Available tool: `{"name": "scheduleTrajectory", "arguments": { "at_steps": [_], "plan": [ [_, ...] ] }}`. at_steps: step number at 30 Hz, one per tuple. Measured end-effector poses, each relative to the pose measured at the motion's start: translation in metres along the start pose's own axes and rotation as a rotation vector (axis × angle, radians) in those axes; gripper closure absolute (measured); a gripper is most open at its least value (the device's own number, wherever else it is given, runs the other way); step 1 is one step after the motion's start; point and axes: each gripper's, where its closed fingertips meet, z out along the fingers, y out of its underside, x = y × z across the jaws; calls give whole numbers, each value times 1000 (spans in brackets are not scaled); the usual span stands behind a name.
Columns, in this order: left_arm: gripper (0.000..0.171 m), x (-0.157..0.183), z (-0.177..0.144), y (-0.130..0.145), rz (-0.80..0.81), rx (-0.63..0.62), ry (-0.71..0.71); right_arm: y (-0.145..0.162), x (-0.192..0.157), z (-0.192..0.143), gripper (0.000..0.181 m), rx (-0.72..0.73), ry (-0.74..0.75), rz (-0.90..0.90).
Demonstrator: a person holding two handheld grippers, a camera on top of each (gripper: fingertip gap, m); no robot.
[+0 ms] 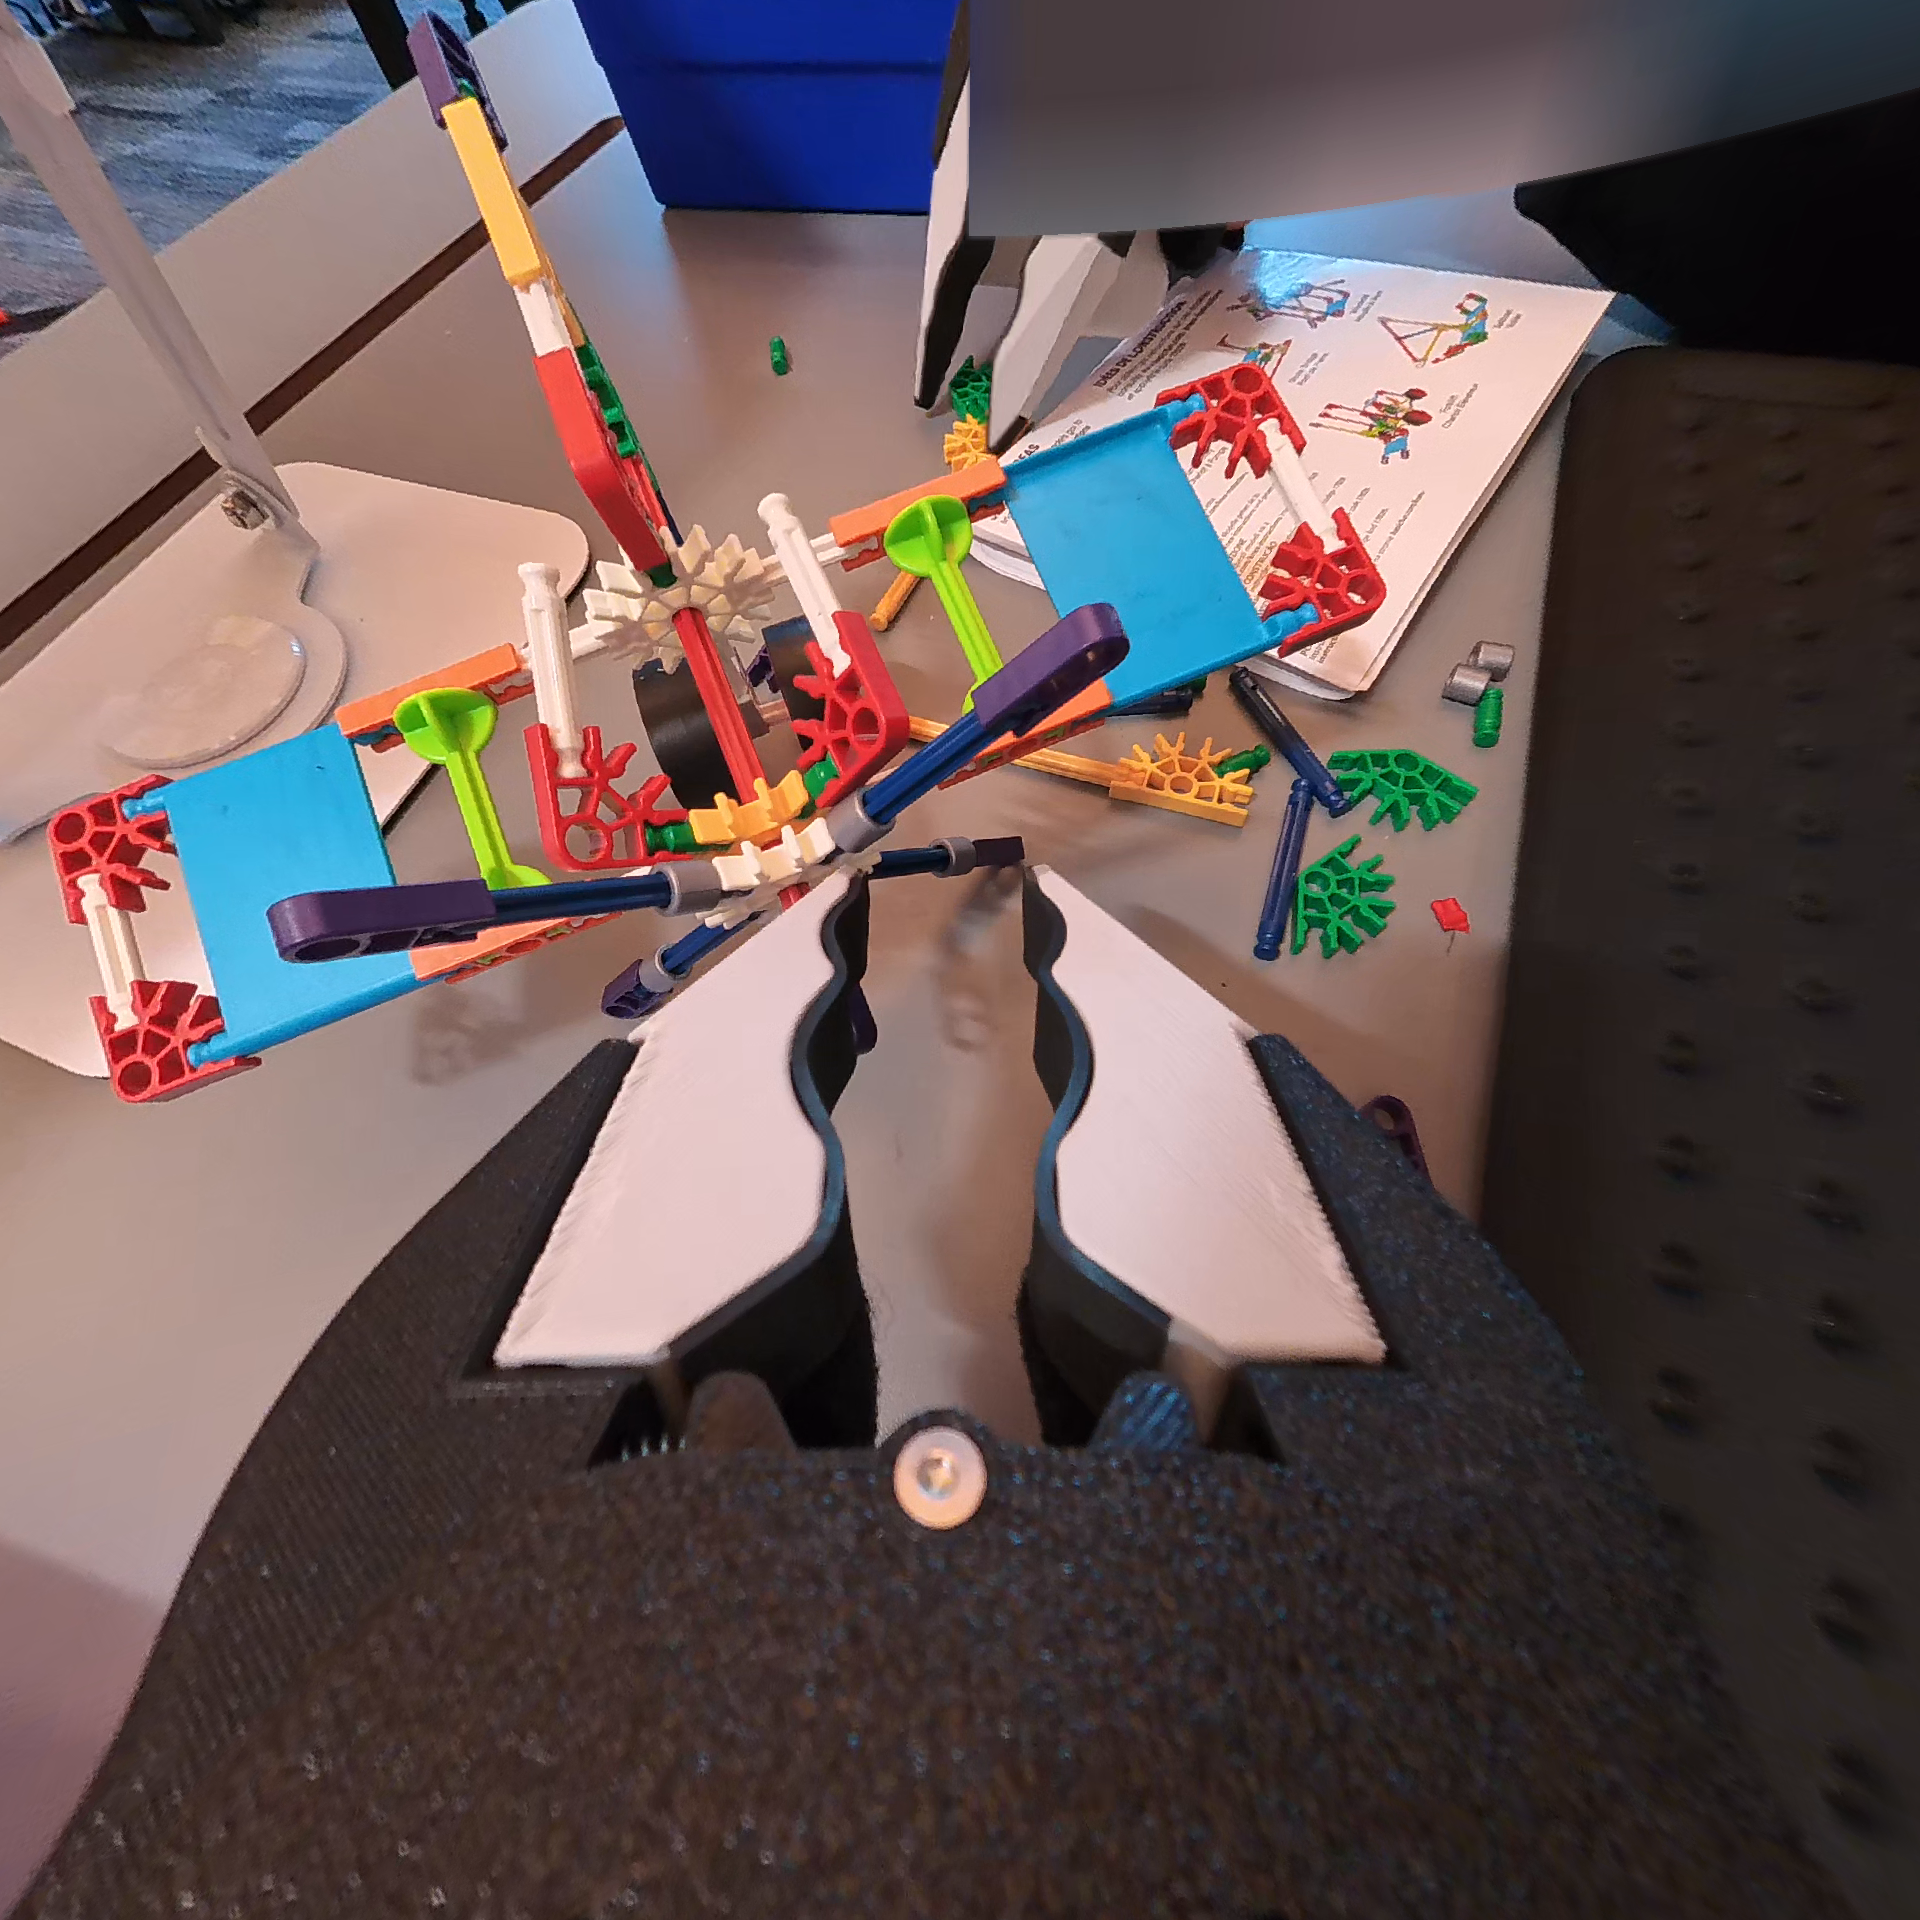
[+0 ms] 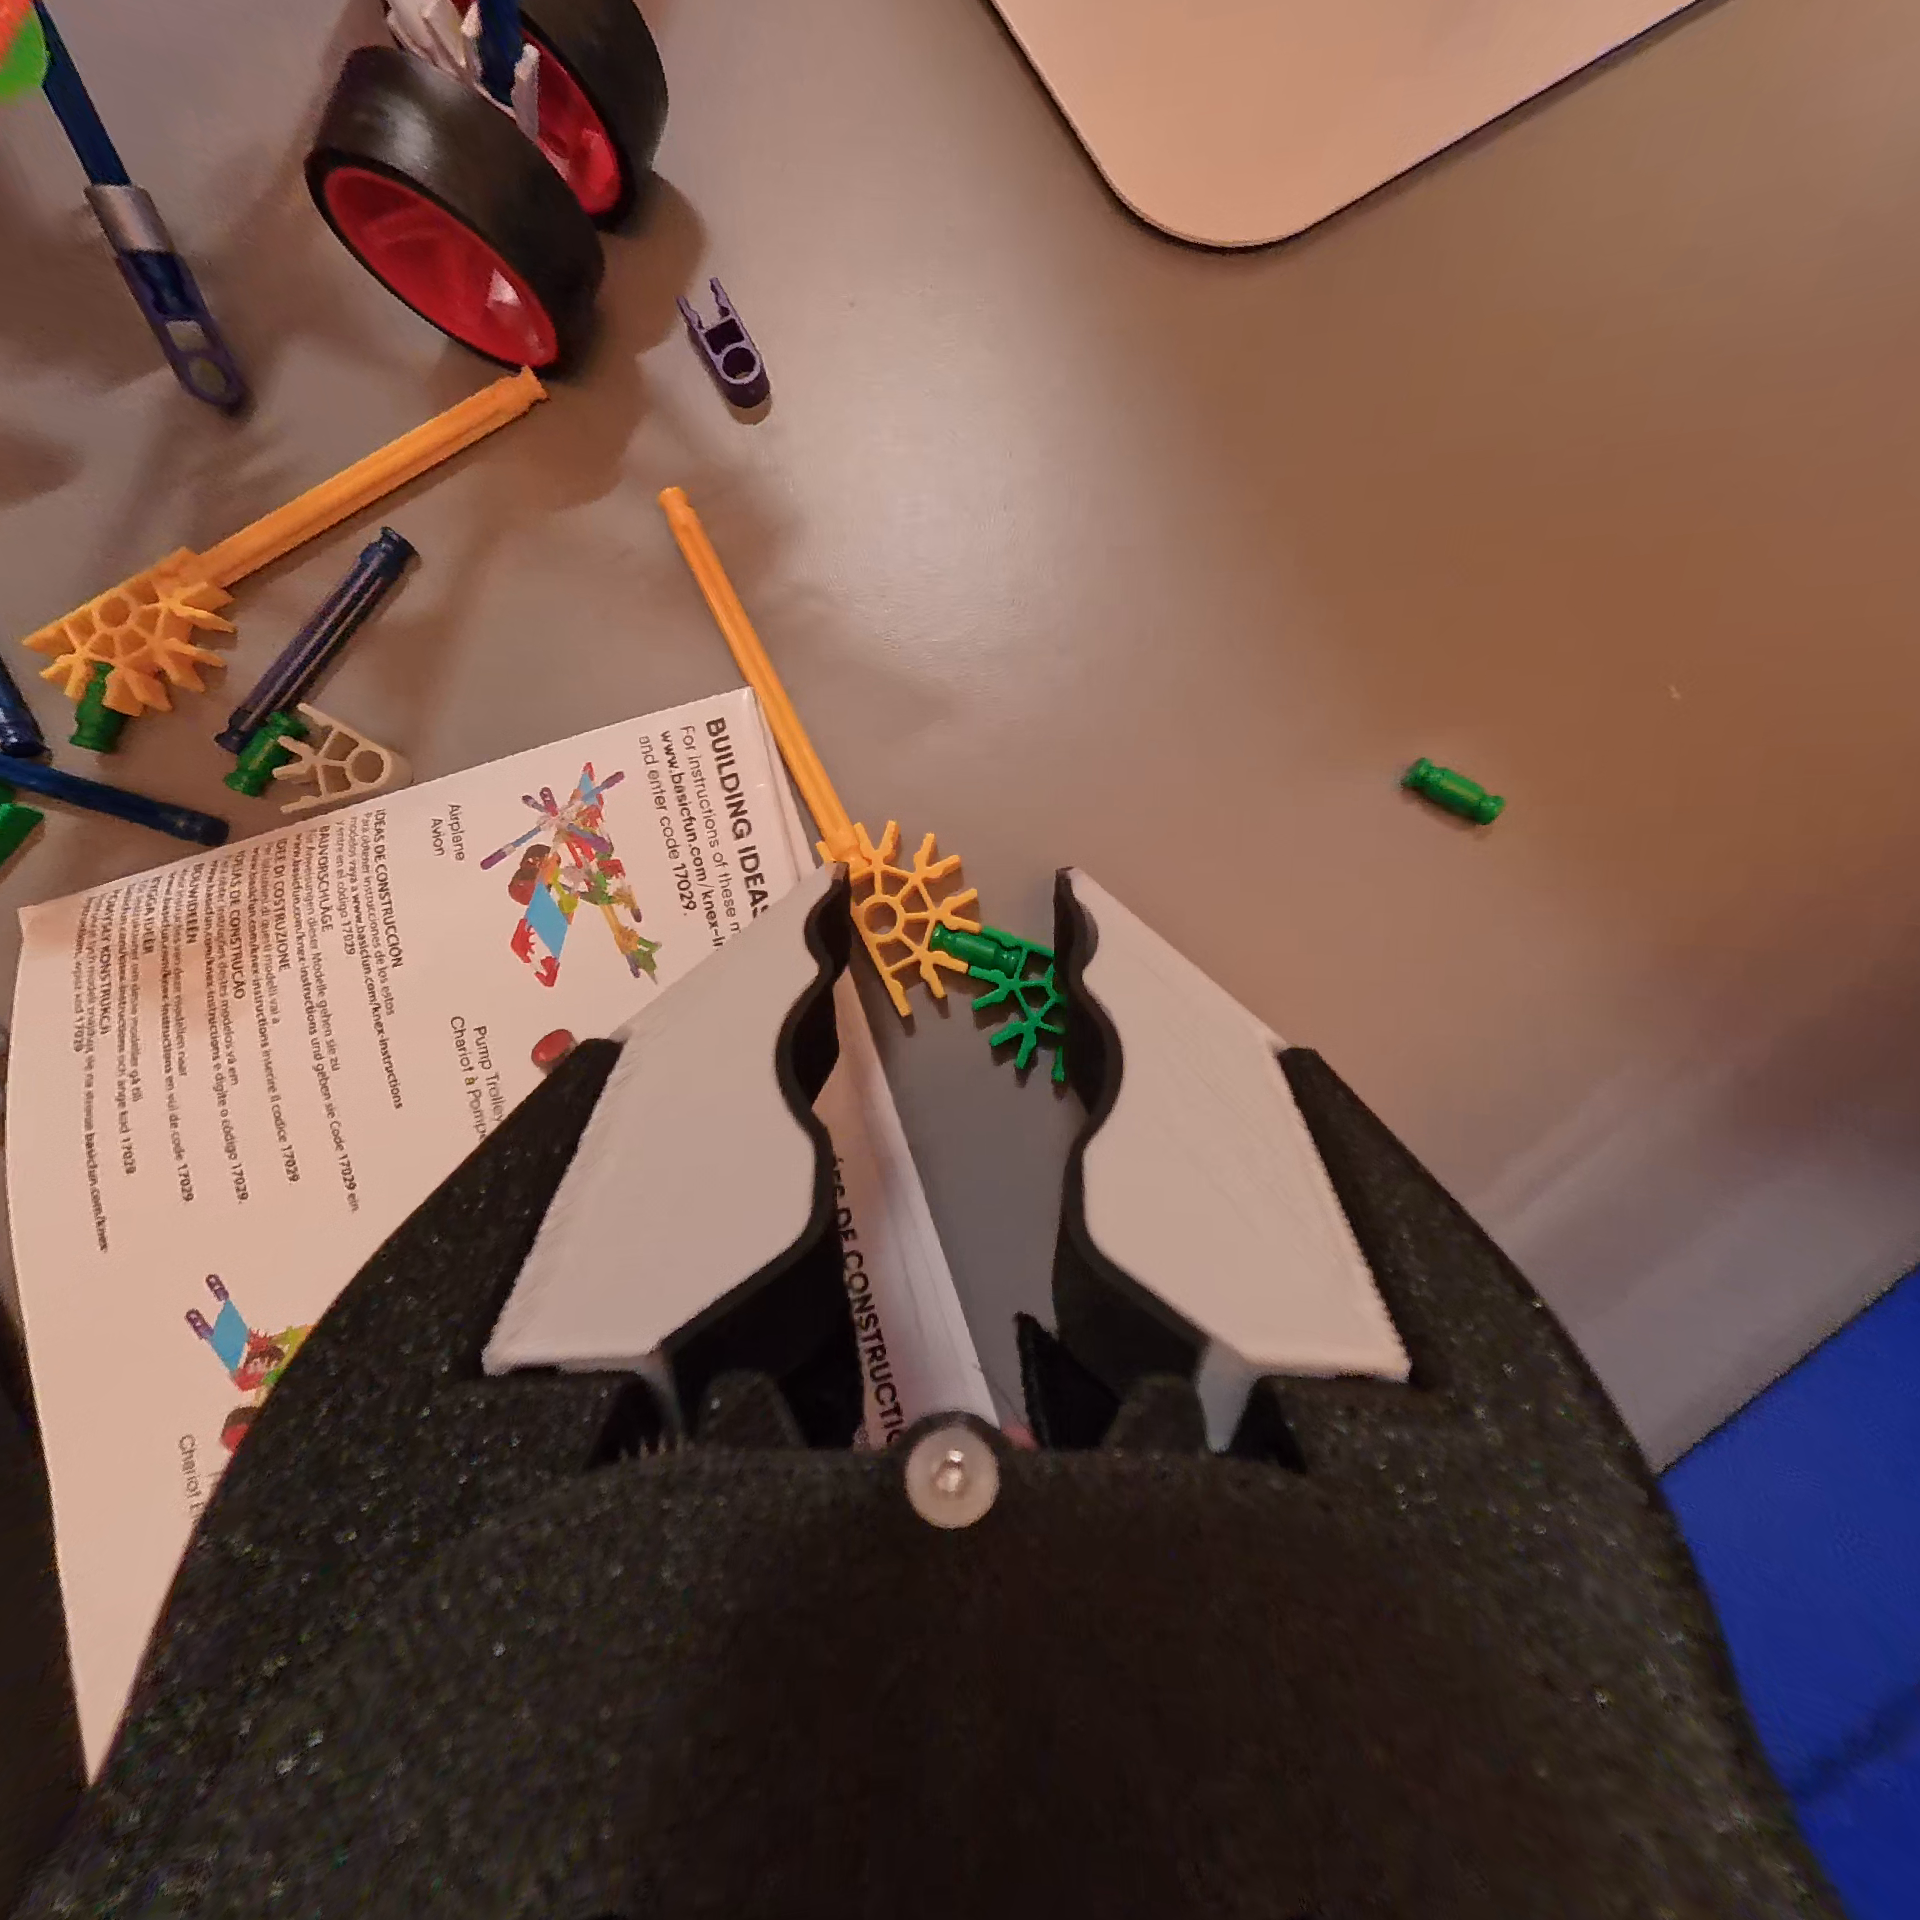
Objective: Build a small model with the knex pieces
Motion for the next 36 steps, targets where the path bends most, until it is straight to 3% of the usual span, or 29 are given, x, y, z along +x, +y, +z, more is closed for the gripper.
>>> {"name": "scheduleTrajectory", "arguments": {
  "at_steps": [10,36],
  "plan": [
    [143,0,1,1,-1,-3,2,4,-7,-2,128,-19,-29,-18],
    [143,0,2,2,-2,-9,2,8,-4,0,133,-37,-10,-26]
  ]
}}
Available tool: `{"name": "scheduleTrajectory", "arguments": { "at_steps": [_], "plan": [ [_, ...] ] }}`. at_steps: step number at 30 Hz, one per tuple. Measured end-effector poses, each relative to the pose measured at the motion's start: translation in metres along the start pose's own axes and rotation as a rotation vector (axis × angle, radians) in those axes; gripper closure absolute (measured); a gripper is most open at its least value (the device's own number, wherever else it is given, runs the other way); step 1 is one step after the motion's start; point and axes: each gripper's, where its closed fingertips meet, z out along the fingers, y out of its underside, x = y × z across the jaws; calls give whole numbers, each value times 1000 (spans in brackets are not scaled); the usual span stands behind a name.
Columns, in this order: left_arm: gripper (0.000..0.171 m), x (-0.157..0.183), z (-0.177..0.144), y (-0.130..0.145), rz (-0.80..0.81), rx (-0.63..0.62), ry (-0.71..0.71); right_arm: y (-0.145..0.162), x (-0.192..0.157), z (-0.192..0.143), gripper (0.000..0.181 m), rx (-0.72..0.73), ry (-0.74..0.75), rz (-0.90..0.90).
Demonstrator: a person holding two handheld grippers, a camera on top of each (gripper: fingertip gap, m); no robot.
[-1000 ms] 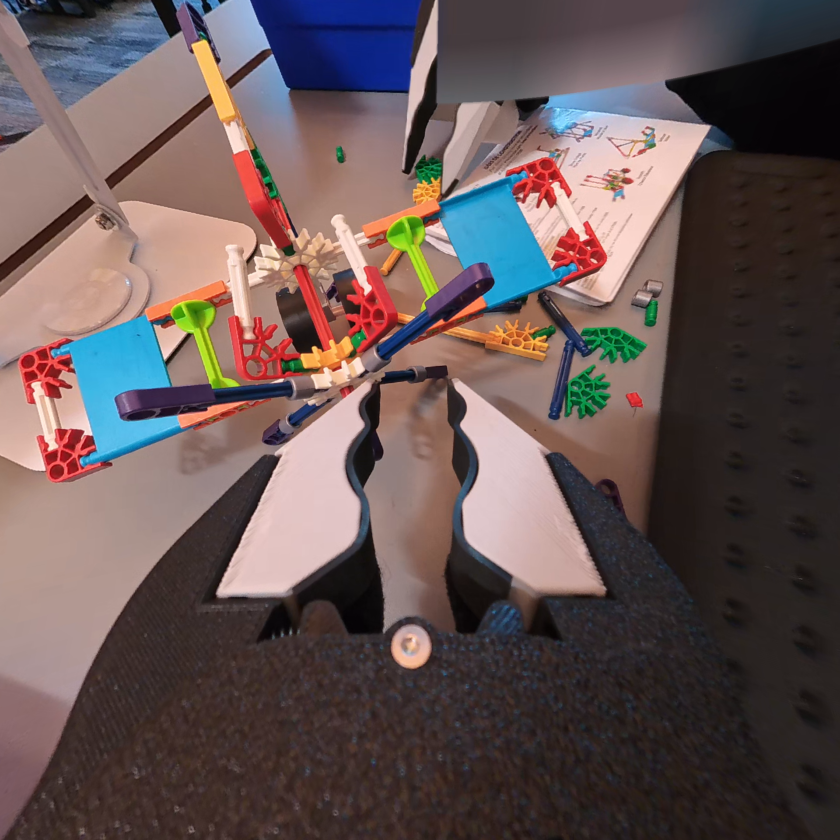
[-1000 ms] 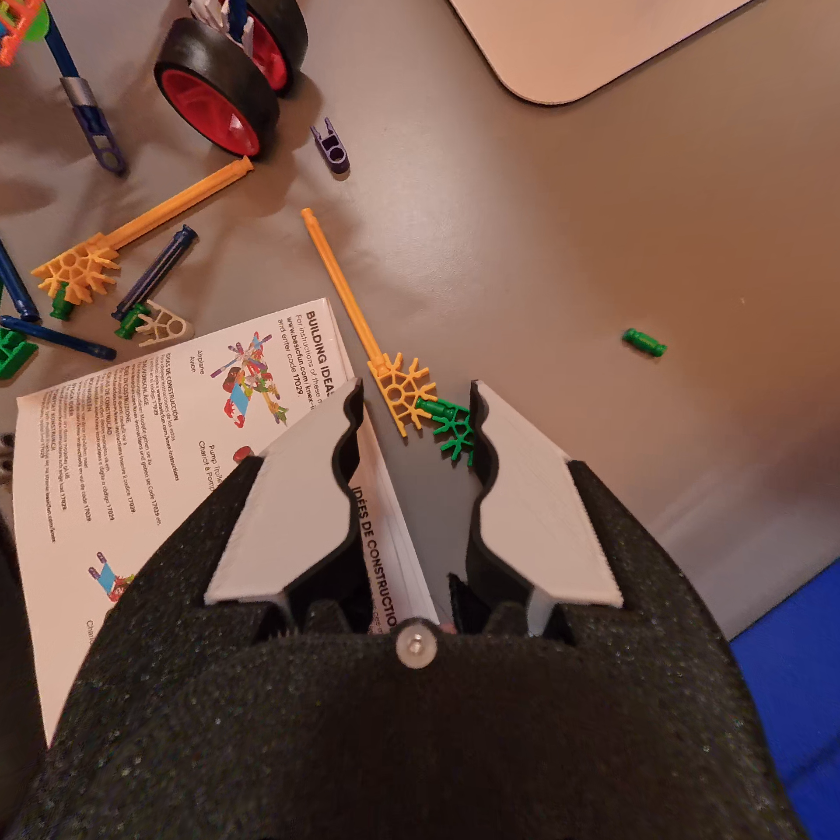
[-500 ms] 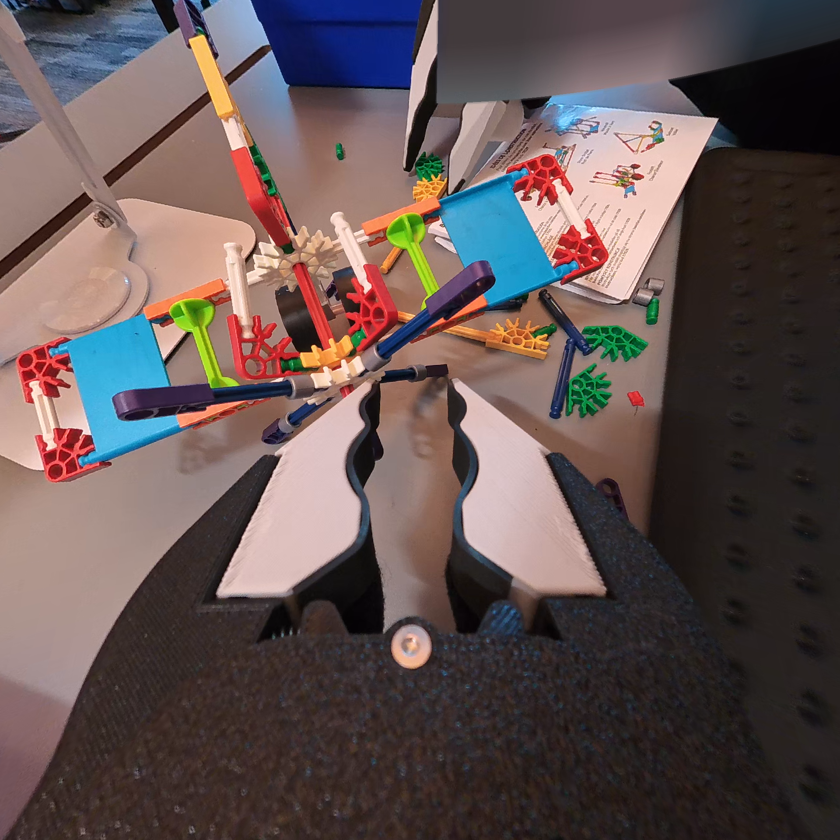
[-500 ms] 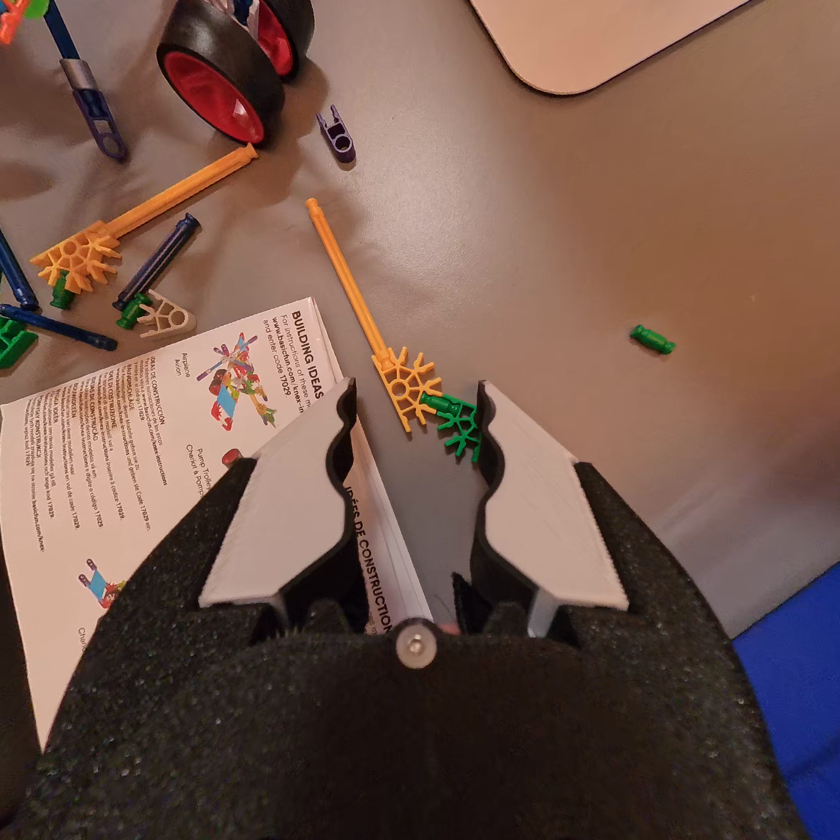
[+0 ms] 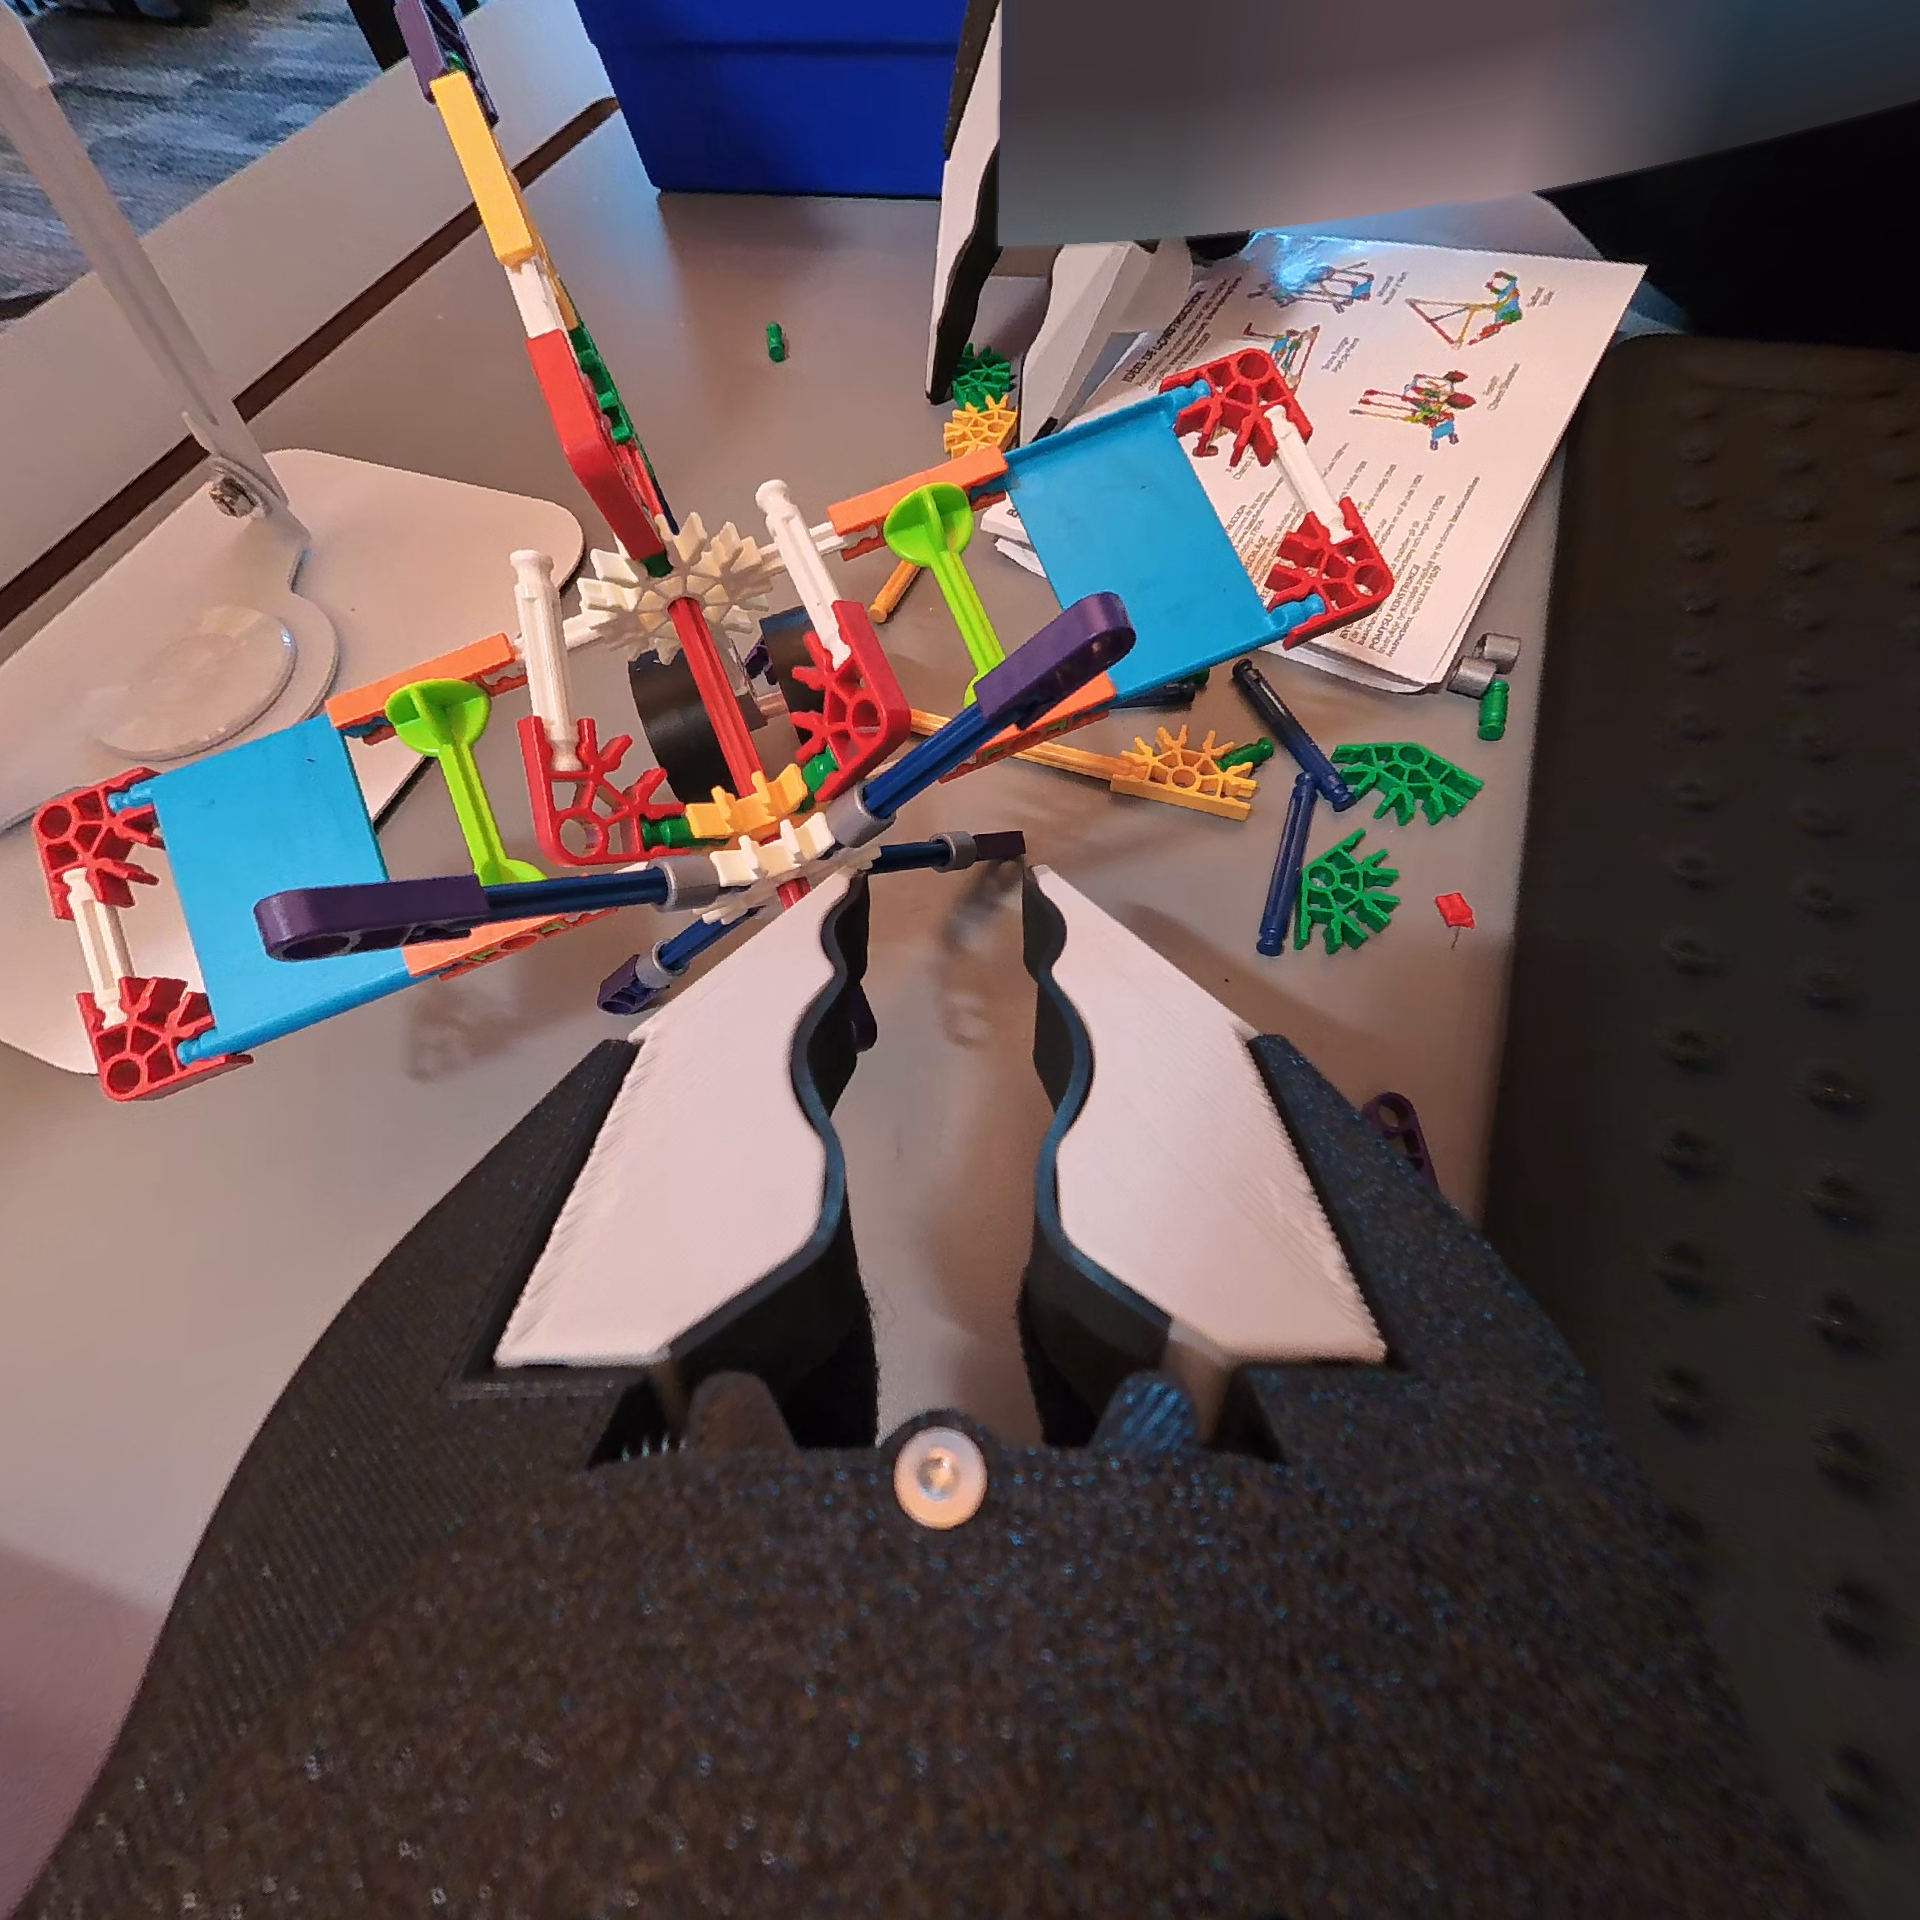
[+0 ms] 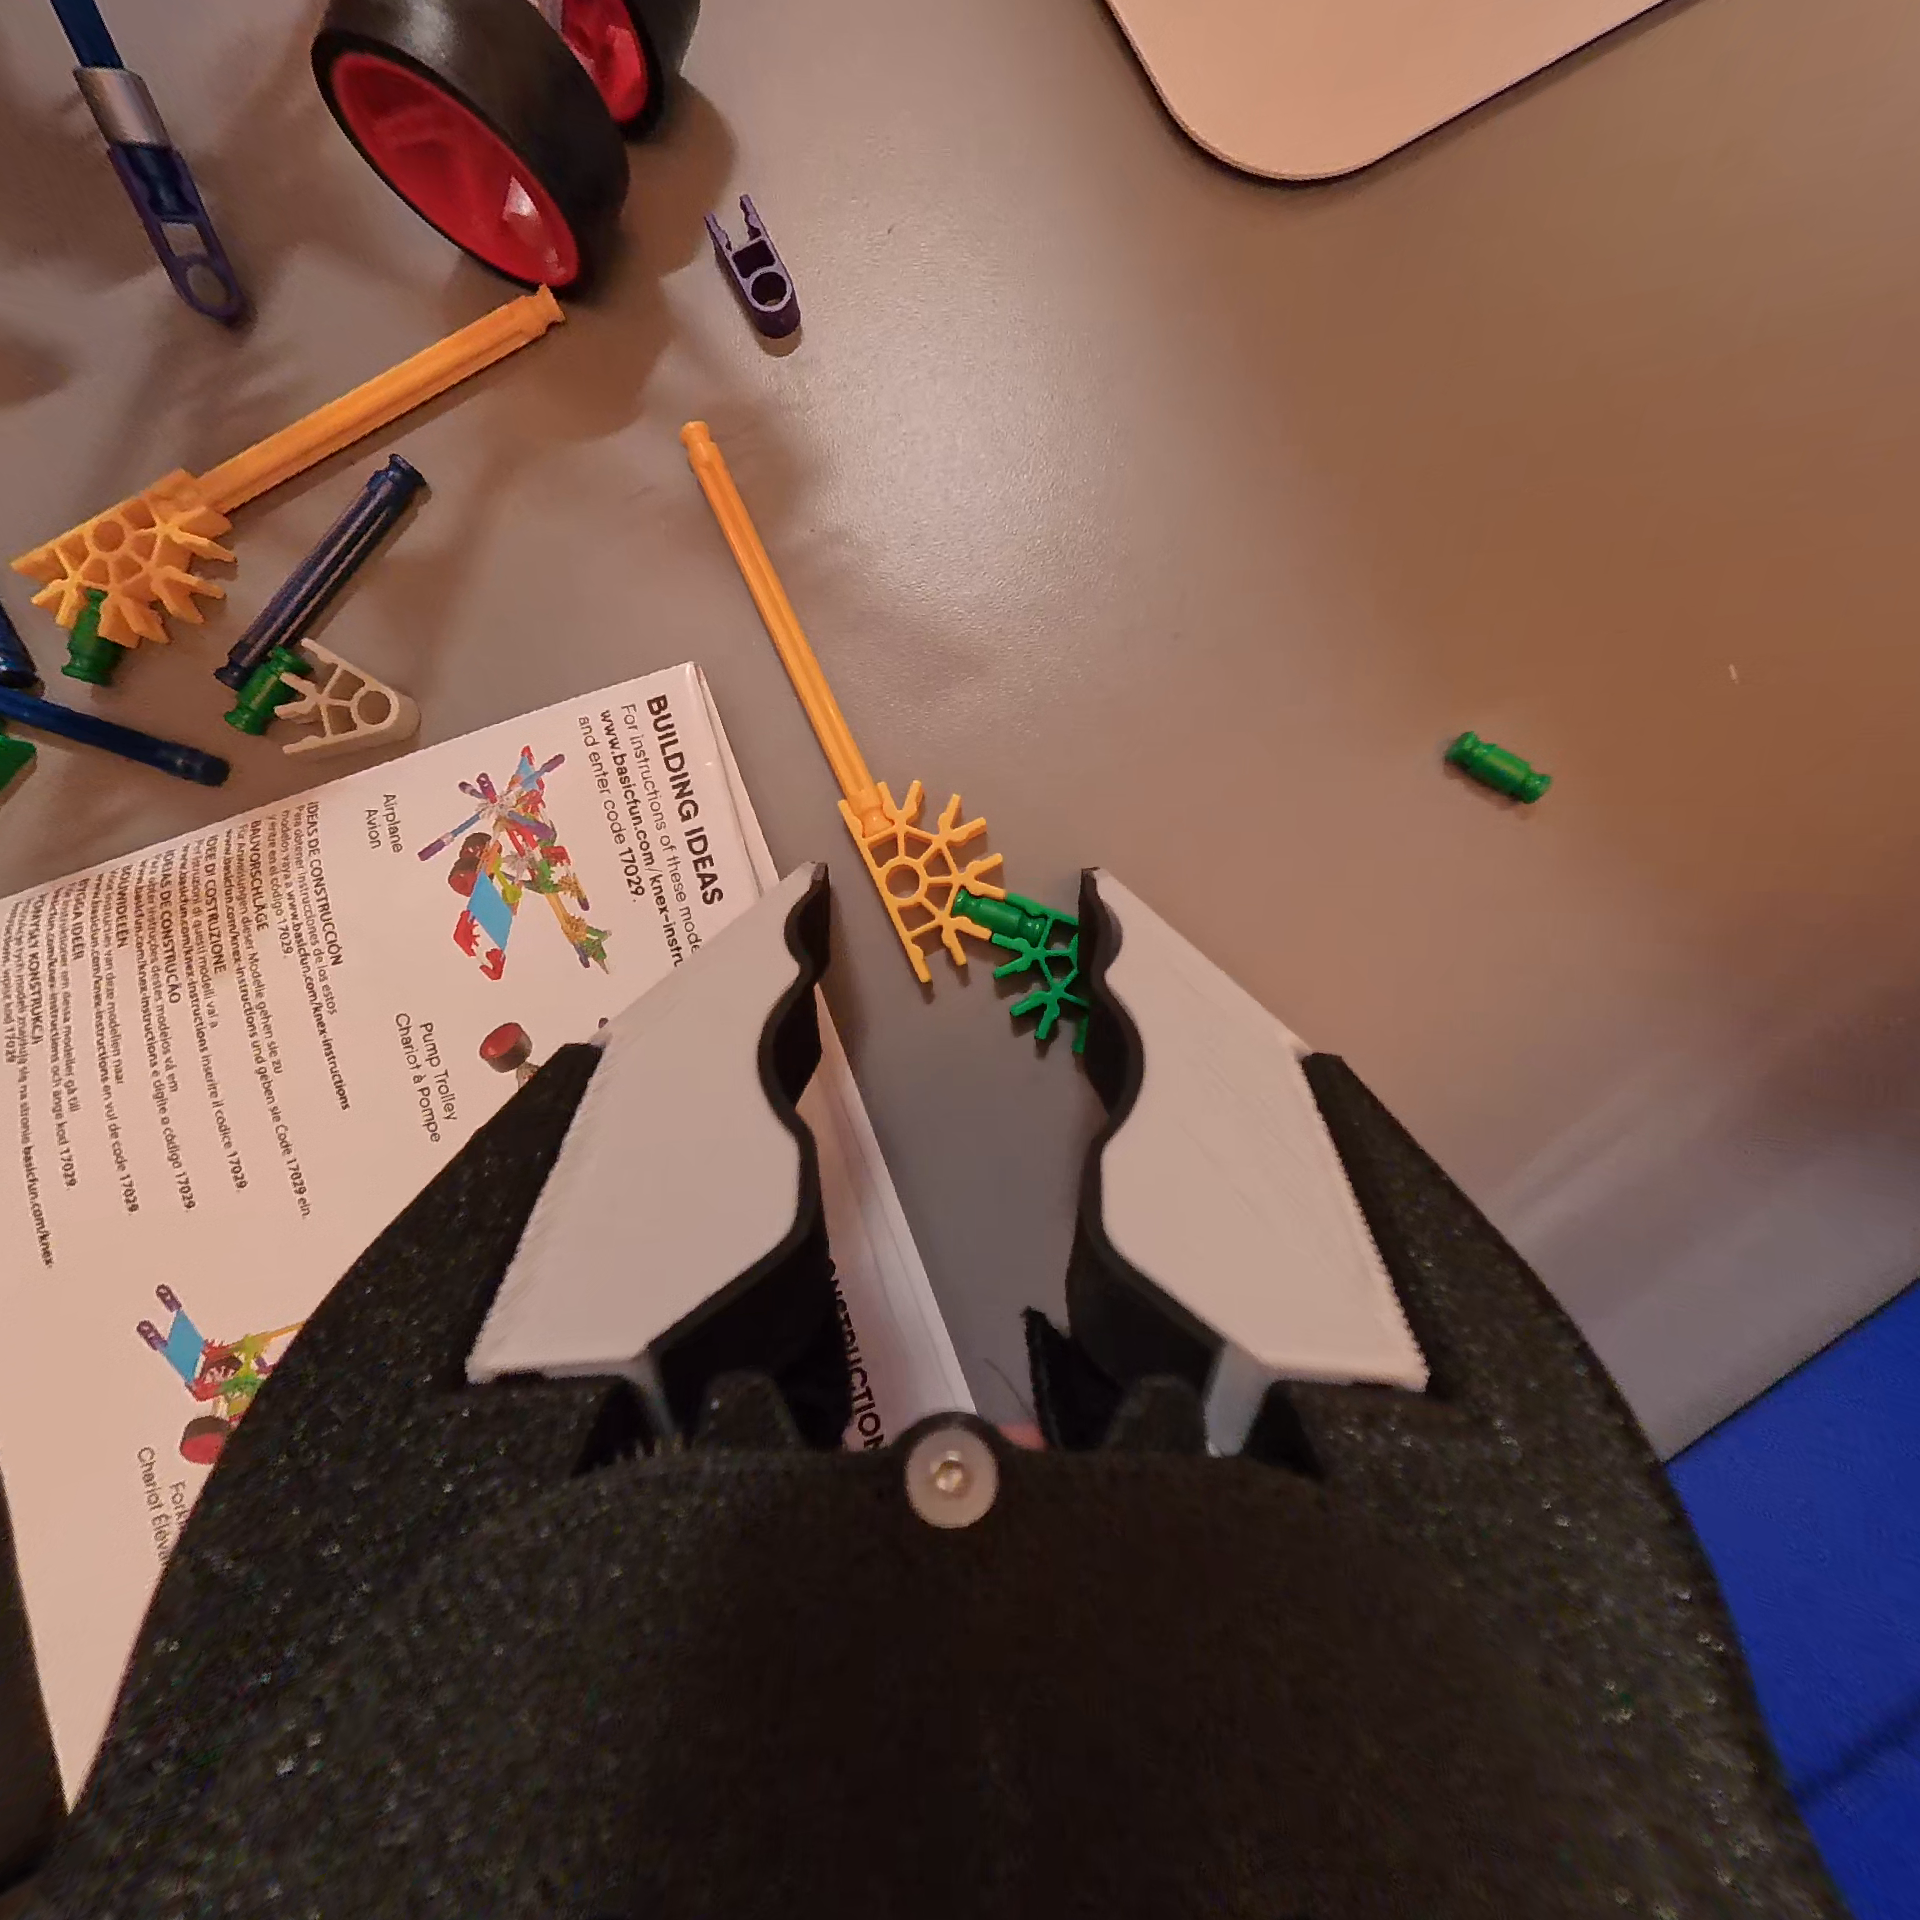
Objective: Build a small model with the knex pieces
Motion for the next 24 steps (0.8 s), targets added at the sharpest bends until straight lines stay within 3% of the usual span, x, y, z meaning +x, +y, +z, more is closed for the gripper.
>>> {"name": "scheduleTrajectory", "arguments": {
  "at_steps": [21,24],
  "plan": [
    [143,0,1,1,-1,-5,3,-1,1,1,134,2,4,5],
    [143,0,1,1,-1,-7,2,0,5,0,141,4,18,11]
  ]
}}
